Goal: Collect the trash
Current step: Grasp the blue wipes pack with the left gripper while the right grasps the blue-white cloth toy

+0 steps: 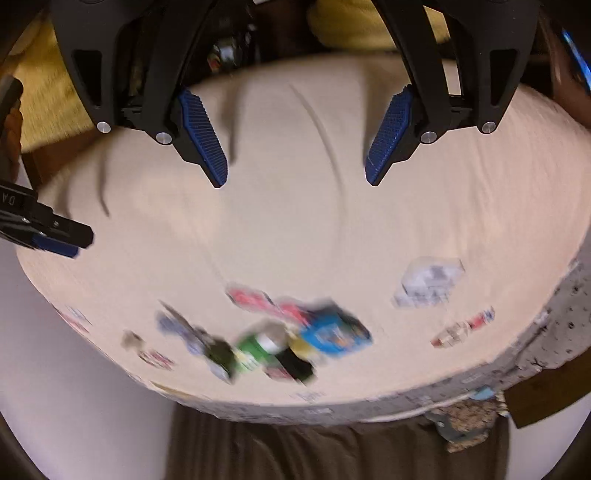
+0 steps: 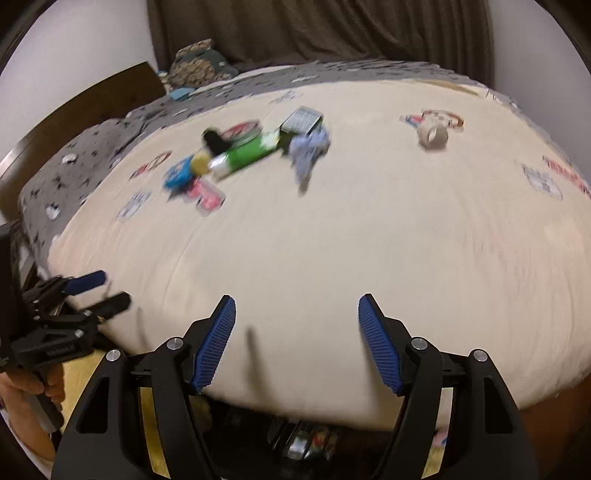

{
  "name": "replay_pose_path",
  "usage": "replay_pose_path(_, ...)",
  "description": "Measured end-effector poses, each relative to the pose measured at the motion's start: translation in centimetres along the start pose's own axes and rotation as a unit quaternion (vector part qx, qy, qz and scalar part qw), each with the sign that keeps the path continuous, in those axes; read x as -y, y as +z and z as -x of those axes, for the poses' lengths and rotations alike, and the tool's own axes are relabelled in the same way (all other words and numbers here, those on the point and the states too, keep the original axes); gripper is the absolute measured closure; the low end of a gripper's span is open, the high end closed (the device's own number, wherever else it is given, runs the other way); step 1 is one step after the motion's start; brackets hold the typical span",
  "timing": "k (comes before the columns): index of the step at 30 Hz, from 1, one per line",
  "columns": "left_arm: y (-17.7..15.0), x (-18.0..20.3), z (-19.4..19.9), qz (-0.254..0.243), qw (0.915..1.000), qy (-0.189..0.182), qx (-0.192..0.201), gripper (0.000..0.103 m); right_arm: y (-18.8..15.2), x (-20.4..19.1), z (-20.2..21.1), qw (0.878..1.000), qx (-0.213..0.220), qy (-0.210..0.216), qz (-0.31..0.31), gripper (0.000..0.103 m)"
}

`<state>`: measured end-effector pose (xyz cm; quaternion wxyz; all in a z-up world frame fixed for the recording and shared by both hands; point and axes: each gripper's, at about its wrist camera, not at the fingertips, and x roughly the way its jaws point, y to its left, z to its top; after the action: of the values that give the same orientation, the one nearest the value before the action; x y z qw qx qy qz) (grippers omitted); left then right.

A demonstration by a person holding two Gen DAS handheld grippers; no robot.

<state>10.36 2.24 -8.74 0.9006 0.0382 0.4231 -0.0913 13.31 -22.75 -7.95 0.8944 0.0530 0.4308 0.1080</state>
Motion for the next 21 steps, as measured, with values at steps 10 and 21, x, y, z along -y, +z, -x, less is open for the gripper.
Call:
replay_pose_path(10,7.6,-1.6,-4.5,0.019,0.9989,0.041,0.014,0.022,7.1,0.0,-5.8,0.999,0.020,-0.032,-0.002,0.033)
replay_pose_path(21,11.6,-2.3,-10.2,0.037,0.9973,0.062,-0.011,0.020,10.7,0.5,-11.1,0.999,0.001,-0.053,-0.006,0.033)
